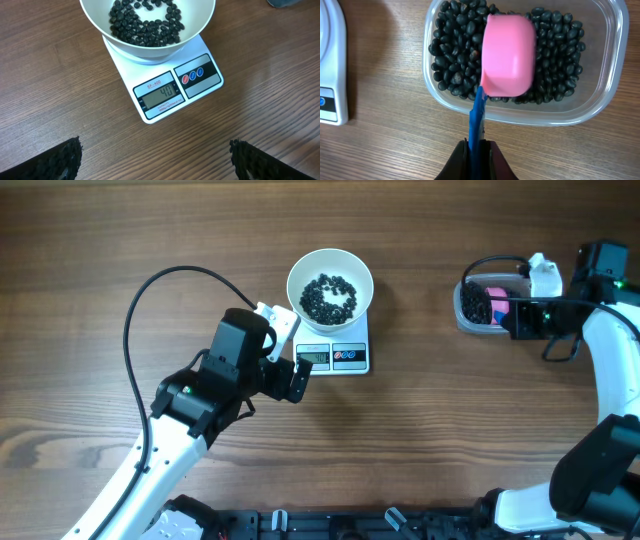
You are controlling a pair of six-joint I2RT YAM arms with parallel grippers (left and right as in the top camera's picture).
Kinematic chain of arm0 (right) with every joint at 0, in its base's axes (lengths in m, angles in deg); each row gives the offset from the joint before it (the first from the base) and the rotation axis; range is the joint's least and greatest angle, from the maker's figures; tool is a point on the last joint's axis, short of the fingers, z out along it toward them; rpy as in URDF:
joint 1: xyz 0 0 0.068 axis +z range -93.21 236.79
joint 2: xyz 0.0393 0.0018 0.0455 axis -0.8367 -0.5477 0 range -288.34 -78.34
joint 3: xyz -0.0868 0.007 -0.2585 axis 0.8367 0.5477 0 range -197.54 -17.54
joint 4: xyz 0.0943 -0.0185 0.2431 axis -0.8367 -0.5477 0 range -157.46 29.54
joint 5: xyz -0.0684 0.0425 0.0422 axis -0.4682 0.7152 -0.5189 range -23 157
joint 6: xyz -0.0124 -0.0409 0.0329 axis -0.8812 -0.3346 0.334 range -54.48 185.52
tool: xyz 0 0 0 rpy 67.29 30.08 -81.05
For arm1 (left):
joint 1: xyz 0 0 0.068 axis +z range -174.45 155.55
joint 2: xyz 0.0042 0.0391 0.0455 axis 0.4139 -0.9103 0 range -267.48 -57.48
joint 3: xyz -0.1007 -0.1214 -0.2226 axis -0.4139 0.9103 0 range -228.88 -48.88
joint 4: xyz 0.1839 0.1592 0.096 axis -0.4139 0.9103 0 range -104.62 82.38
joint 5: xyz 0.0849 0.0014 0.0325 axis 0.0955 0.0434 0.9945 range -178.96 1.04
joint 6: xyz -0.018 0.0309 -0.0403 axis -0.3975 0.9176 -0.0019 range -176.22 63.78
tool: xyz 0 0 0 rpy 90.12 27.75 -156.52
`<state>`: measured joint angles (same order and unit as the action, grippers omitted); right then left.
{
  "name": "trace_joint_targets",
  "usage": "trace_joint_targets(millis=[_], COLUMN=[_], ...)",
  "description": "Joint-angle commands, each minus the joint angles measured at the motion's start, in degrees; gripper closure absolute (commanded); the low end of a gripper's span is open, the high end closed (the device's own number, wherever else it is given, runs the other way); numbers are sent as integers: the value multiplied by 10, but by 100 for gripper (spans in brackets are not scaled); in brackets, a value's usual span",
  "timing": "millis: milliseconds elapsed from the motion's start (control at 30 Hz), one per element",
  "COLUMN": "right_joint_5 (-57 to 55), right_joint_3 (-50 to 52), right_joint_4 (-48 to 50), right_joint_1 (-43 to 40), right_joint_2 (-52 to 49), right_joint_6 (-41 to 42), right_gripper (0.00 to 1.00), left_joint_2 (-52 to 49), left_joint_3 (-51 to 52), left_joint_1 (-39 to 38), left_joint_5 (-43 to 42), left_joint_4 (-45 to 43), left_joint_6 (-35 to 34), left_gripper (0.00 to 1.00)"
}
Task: Scoop item into bowl and weigh 150g on scale
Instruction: 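Scoop beans from the tub and lift the scoop with right gripper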
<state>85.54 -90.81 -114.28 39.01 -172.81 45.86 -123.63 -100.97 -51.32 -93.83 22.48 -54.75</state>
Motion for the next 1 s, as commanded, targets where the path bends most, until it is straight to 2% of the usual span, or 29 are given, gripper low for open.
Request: trace_joint_targets(millis=[0,533,967], right_joint_5=[77,146,145], right_joint_3=[-2,-1,-1], right_joint_4=[-13,9,36], right_joint_1=[-19,-38,-41], right_joint_2=[7,-19,-35], right_joint_6=[-12,4,35], right_gripper=[96,96,96], left_joint_2=[6,6,6], left_joint_3=[-1,-1,-1], left_joint_1=[0,0,0], left_joint_5=[-9,-9,-9], left_joint_4=[0,0,0], left_joint_6=[11,11,11], left_gripper=[0,0,0])
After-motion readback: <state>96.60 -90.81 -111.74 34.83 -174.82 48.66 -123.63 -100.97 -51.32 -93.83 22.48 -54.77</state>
